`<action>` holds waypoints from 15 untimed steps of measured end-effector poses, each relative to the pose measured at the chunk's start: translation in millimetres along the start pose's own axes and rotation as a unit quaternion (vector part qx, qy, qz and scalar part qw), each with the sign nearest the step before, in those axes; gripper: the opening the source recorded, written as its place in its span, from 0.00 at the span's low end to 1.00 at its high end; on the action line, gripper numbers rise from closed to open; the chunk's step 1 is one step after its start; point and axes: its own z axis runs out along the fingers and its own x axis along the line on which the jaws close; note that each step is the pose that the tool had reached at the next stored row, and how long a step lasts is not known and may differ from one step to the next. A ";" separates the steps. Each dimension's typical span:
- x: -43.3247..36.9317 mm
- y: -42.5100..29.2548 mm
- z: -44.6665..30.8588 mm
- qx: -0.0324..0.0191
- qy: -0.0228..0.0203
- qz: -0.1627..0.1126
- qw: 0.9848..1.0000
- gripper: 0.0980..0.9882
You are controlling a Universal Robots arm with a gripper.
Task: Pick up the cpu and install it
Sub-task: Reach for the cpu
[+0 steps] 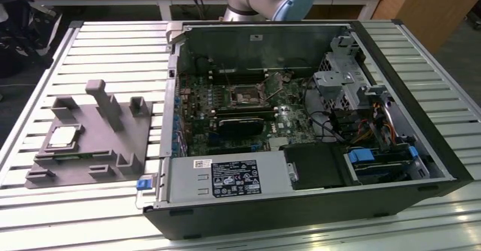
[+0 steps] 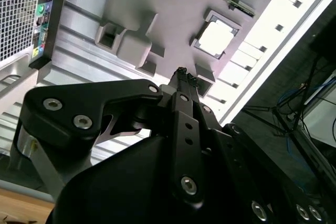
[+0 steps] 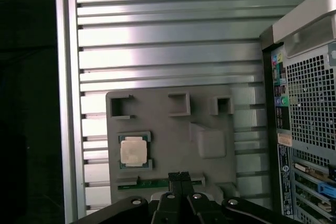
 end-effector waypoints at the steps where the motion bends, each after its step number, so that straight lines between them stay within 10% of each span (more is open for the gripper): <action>1: 1.6 -0.1 0.2 0.000 0.000 0.000 1.000 0.01; 15: 24.9 -2.0 2.1 0.000 0.004 0.000 1.000 0.01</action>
